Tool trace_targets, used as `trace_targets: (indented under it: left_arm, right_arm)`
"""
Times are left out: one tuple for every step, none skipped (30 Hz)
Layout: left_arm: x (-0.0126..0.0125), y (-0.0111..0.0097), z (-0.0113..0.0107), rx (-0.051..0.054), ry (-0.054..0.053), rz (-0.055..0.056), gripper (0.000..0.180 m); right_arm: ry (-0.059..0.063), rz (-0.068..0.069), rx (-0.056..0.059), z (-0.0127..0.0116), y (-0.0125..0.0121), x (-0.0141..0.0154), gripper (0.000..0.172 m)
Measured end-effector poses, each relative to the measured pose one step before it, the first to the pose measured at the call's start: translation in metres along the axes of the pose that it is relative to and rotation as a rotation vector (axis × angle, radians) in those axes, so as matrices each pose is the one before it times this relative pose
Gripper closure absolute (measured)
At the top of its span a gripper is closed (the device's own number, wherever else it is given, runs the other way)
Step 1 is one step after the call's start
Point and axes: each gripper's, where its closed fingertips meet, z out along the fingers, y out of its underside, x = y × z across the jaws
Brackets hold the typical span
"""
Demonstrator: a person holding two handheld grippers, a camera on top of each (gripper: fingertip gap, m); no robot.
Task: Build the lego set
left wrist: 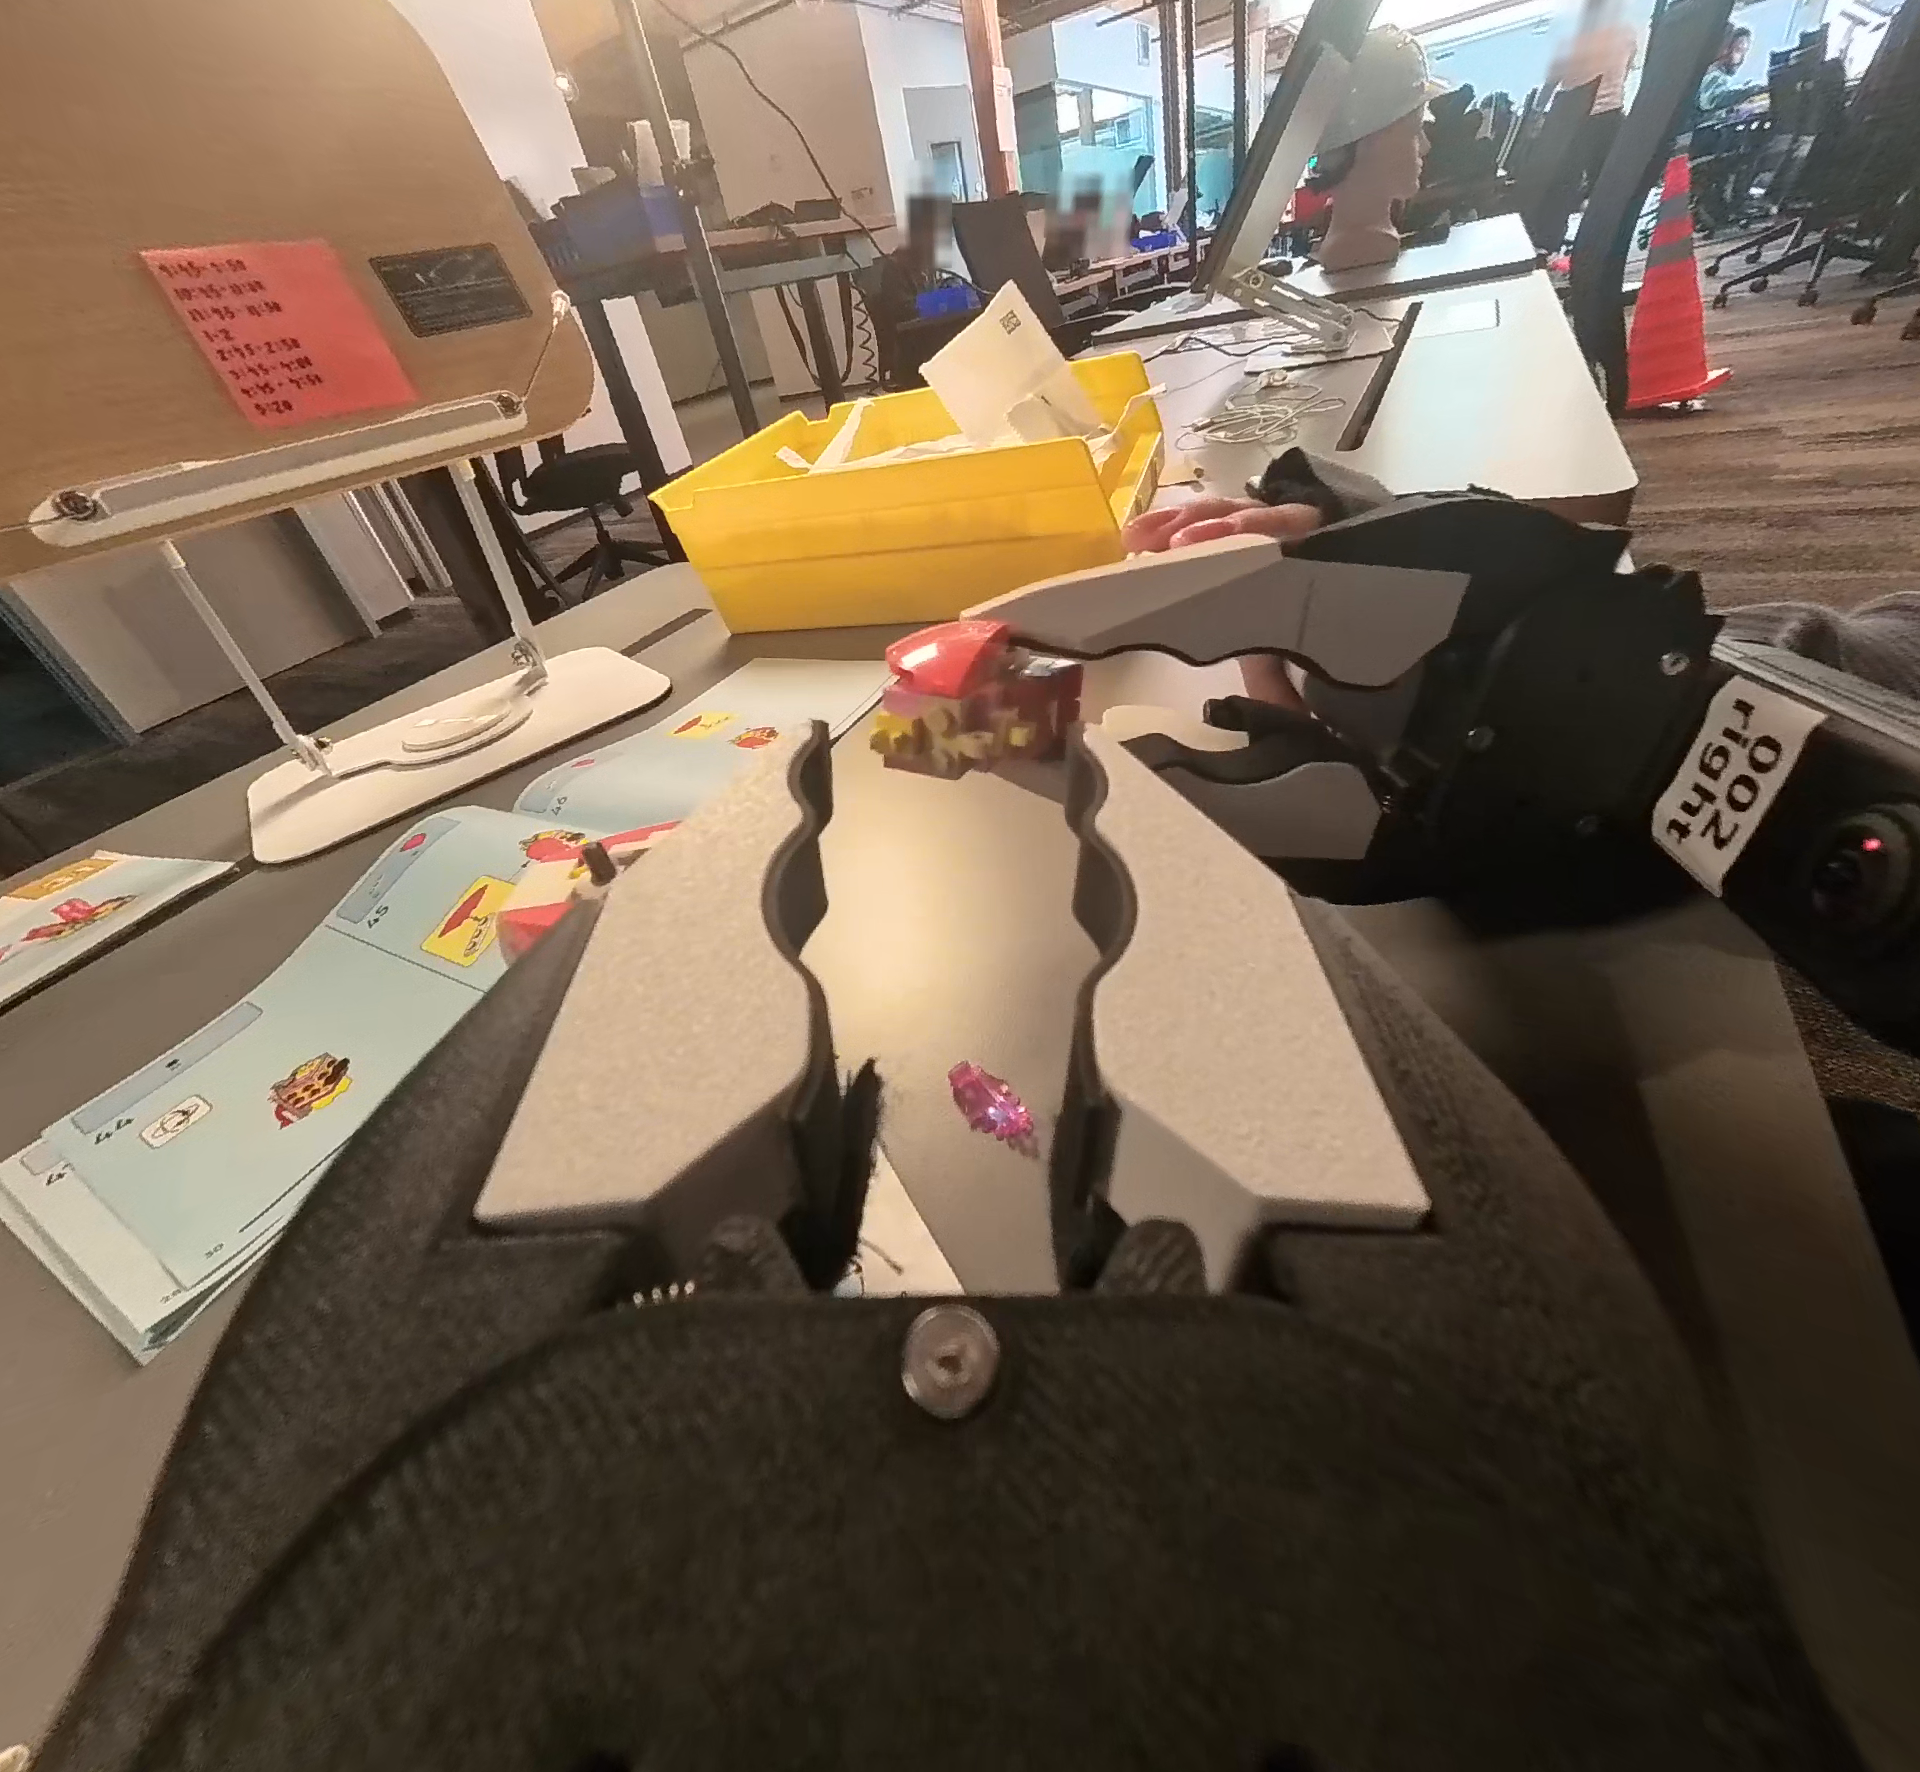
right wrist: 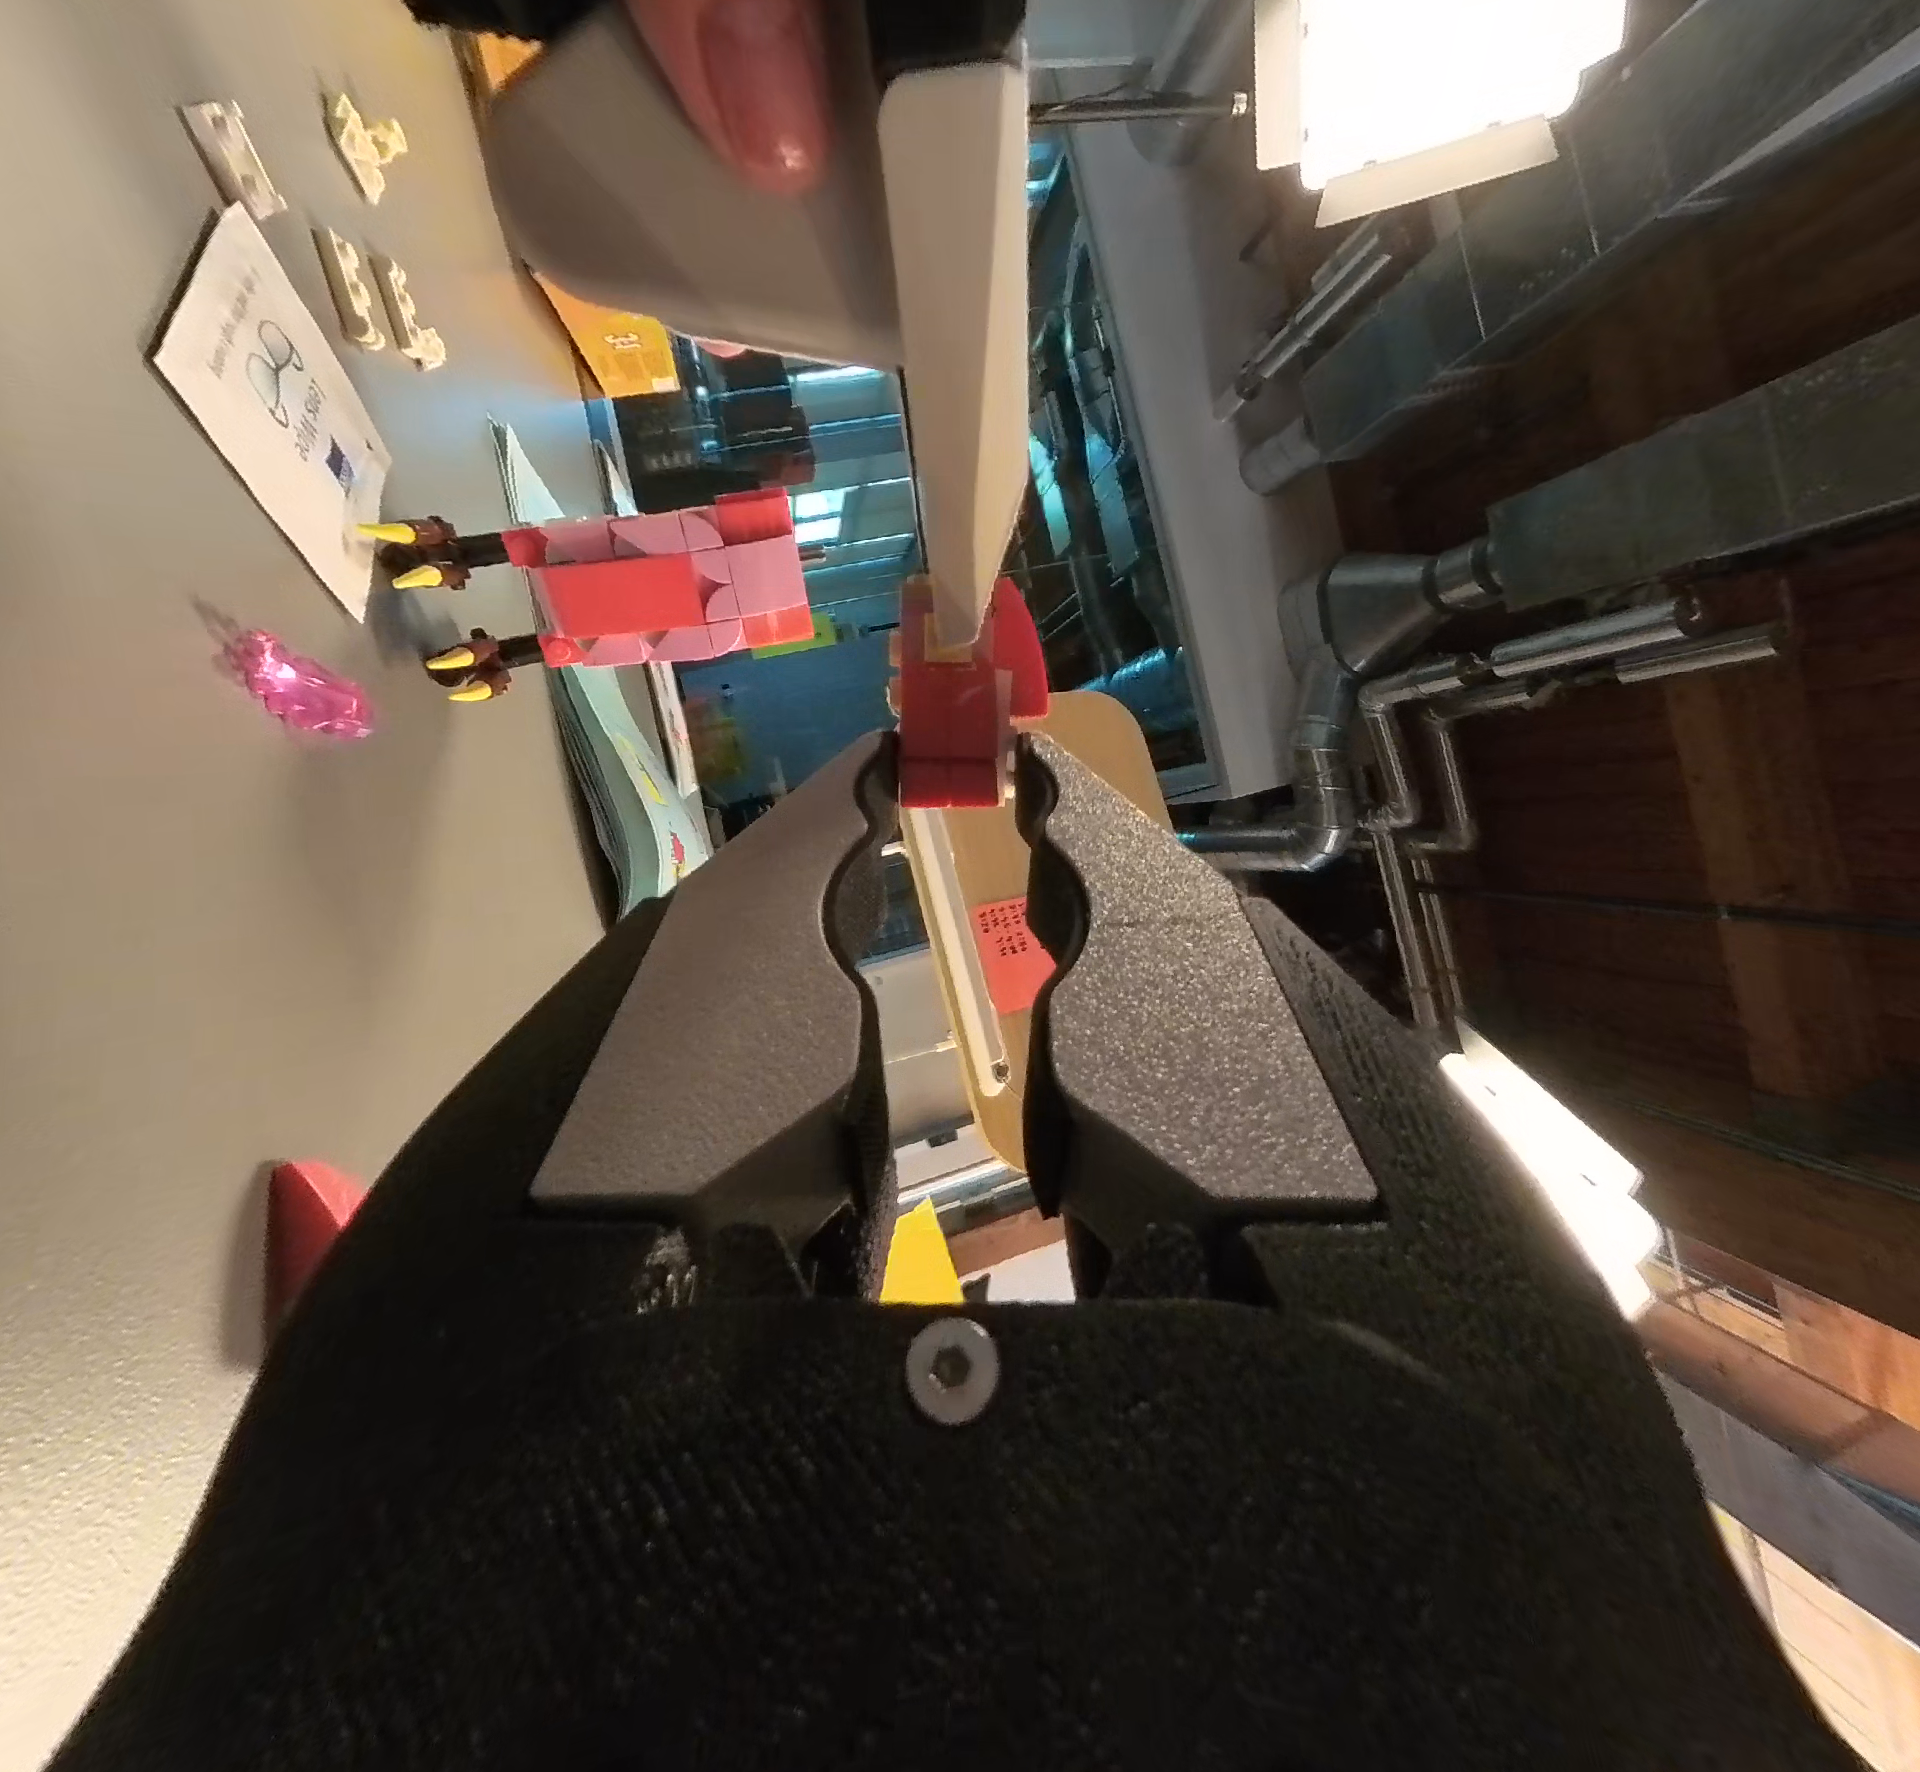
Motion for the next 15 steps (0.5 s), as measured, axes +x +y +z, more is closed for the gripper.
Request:
trace_targets:
  left_arm:
    - [-0.00008, -0.00007, -0.00005, 0.0004, -0.0006, 0.0008, 0.137]
    - [-0.00004, -0.00004, 0.00002, 0.0003, -0.0002, 0.0002, 0.137]
    - [0.00002, 0.00008, 0.00001, 0.0001, -0.0001, -0.0003, 0.137]
    - [-0.00013, -0.00012, -0.00004, 0.0003, -0.0003, -0.0003, 0.137]
    - [0.00008, 0.00008, 0.00001, 0.0001, 0.0004, -0.0001, 0.137]
    - [0.00004, 0.00007, 0.00010, -0.0005, 0.0001, 0.0000, 0.137]
    - [-0.00001, 0.00016, -0.00003, -0.0004, -0.0002, 0.0001, 0.137]
    - [0.00001, -0.00003, 0.00007, 0.0001, -0.0003, 0.0004, 0.137]
    - [-0.00003, 0.00001, -0.00001, -0.0001, -0.0001, 0.0003, 0.137]
    - [0.00013, 0.00008, 0.00006, 0.0000, 0.0003, 0.0001, 0.137]
    - [-0.00004, 0.00010, 0.00004, -0.0006, 0.0000, -0.0002, 0.137]
    - [0.00000, 0.00007, 0.00005, -0.0004, 0.0003, -0.0002, 0.137]
    - [0.00006, 0.00007, 0.00001, 0.0002, 0.0002, 0.0000, 0.137]
    - [-0.00001, 0.00000, 0.00000, 0.0000, -0.0001, -0.0001, 0.137]
    - [0.00001, 0.00000, 0.00000, 0.0000, 0.0002, 0.0002, 0.137]
  right_arm:
    - [-0.0001, 0.0020, -0.0013, 0.00007, 0.00057, 0.00003, 0.152]
    - [-0.0004, 0.0019, -0.0010, 0.00004, 0.00057, 0.00013, 0.152]
    - [-0.0008, 0.0008, -0.0007, 0.00002, 0.00030, 0.00004, 0.152]
    - [-0.0009, -0.0001, -0.0005, -0.00004, 0.00020, 0.00000, 0.152]
    - [-0.0009, -0.0004, -0.0001, -0.00004, 0.00015, -0.00007, 0.152]
    - [-0.0012, -0.0002, 0.0000, 0.00006, 0.00031, -0.00014, 0.152]
    - [-0.0015, 0.0001, -0.0001, 0.00011, 0.00016, -0.00045, 0.152]
    - [-0.0015, 0.0005, -0.0005, 0.00010, 0.00011, -0.00029, 0.152]
    - [-0.0012, 0.0010, -0.0007, 0.00018, -0.00014, -0.00023, 0.152]
    - [-0.0006, 0.0014, -0.0006, 0.00020, 0.00007, -0.00015, 0.152]
    - [-0.0002, 0.0016, -0.0007, -0.00020, 0.00029, -0.00019, 0.152]
    - [0.0000, 0.0016, -0.0008, -0.00048, 0.00012, 0.00002, 0.152]
    - [-0.0001, 0.0011, -0.0008, -0.00028, 0.00025, 0.00009, 0.152]
    - [-0.0003, 0.0004, -0.0008, 0.00029, 0.00016, 0.00014, 0.152]
    - [-0.0005, 0.0000, -0.0004, 0.00022, 0.00004, -0.00004, 0.152]
